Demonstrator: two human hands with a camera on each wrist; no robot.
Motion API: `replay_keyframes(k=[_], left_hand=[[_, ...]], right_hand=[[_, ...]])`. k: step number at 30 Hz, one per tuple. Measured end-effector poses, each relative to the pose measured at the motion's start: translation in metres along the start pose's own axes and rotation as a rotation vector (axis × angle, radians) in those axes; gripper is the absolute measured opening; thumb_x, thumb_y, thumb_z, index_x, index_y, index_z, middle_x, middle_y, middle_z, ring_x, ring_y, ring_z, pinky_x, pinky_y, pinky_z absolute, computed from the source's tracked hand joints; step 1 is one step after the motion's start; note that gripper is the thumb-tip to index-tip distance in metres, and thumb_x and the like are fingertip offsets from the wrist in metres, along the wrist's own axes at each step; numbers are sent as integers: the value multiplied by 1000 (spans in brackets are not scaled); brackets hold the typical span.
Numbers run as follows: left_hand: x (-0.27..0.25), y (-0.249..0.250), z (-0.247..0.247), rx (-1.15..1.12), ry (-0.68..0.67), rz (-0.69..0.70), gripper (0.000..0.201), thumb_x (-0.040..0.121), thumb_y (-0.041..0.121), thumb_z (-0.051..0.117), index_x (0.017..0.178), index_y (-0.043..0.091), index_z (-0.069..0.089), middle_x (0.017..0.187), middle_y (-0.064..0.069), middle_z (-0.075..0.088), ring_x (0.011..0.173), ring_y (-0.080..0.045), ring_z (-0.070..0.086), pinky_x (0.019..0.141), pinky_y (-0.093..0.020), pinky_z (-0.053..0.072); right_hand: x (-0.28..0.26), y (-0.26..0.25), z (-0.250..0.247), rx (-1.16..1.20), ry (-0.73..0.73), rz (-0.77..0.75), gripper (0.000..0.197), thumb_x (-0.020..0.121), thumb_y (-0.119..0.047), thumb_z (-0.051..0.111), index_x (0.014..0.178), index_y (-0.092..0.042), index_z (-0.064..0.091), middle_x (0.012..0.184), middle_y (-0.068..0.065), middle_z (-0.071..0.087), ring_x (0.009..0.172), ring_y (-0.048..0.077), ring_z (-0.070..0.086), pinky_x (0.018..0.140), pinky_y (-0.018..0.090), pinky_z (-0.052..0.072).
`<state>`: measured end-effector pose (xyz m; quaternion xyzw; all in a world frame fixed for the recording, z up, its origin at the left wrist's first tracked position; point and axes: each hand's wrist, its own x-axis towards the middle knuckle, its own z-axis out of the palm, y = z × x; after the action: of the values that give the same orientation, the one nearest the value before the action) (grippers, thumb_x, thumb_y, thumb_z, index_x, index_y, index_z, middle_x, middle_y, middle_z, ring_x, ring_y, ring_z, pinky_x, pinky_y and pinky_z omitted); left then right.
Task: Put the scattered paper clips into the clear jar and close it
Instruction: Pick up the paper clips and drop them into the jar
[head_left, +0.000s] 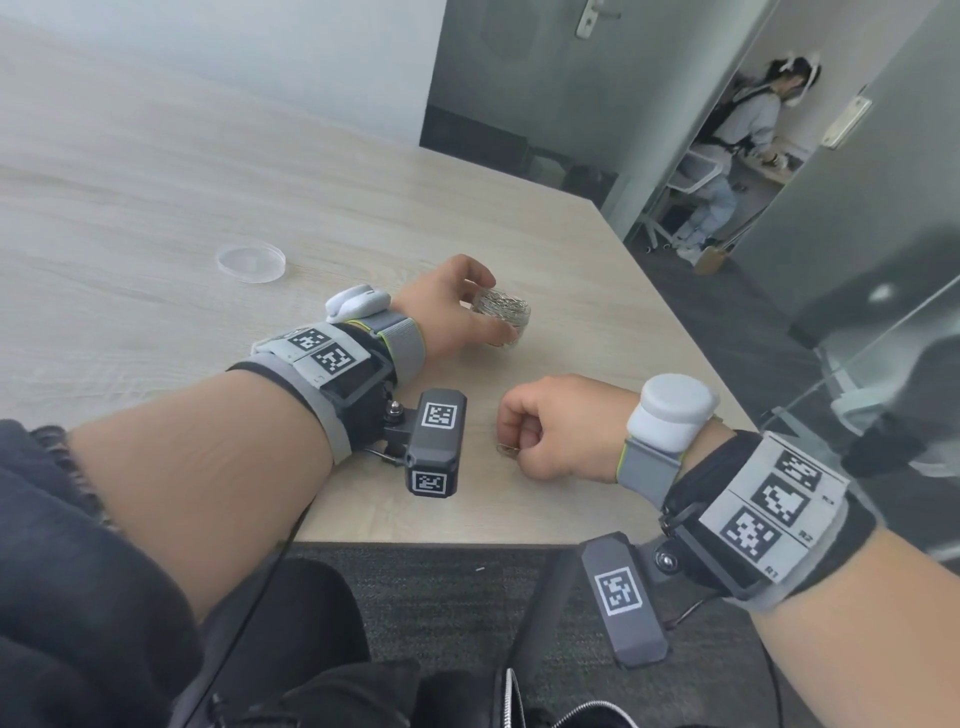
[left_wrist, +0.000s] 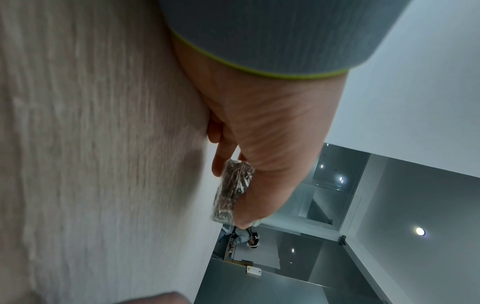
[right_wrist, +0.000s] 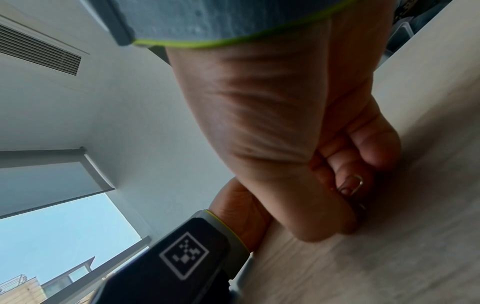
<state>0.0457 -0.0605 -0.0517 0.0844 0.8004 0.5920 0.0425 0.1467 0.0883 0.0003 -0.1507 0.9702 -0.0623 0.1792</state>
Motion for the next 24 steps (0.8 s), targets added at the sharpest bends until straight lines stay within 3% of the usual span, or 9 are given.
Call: replay_keyframes(k=[4,8,13,16,18,21,24], left_hand=[[0,-1,-1,-7,-7,1,61,55,44,81,111,37,58,110,10,70,99,-23,72,89,-45,61],[2,-2,-1,-4,-18,8,62,55,43,81,112,36,58,113,9,71,100,-24,72,89,-43,60],[6,-7,-2,25,-31,42,58,66,37,89,115,35,58,109,9,70,86,-16,70,75,-27,52],[3,-5,-2,13,-64,63,64,53,49,86,109,39,57,111,11,72,84,-13,71,80,-28,54],[3,-4,-2,-19,-93,68,71,42,58,79,106,39,55,113,10,72,82,-12,70,81,-29,57],[3,-4,-3,-36,-122,83,75,38,59,76,106,37,54,114,8,72,78,-12,69,79,-29,57],[5,-5,-4,-56,-141,92,72,38,55,77,104,36,54,115,4,72,80,-14,69,82,-35,58]], right_hand=[[3,3,3,-10,10,-14,18,75,-16,65,91,-23,67,72,-13,60,72,11,58,70,26,51],[13,16,-2,72,81,-2,14,74,-14,65,75,-28,62,65,-12,60,61,7,55,66,24,50],[35,33,-27,439,353,-16,25,76,-1,67,68,-24,61,61,-7,56,55,7,46,57,24,39],[49,35,-40,545,529,-45,23,76,0,67,70,-21,61,69,3,59,61,12,48,60,26,38],[62,35,-43,553,589,-56,21,75,-2,67,71,-22,61,71,2,60,62,12,49,61,26,39],[76,33,-42,547,617,-50,18,75,-5,67,73,-22,62,68,-3,60,59,9,50,61,25,41],[84,31,-39,599,610,-85,16,77,-5,69,75,-21,65,71,0,63,62,10,54,63,26,44]])
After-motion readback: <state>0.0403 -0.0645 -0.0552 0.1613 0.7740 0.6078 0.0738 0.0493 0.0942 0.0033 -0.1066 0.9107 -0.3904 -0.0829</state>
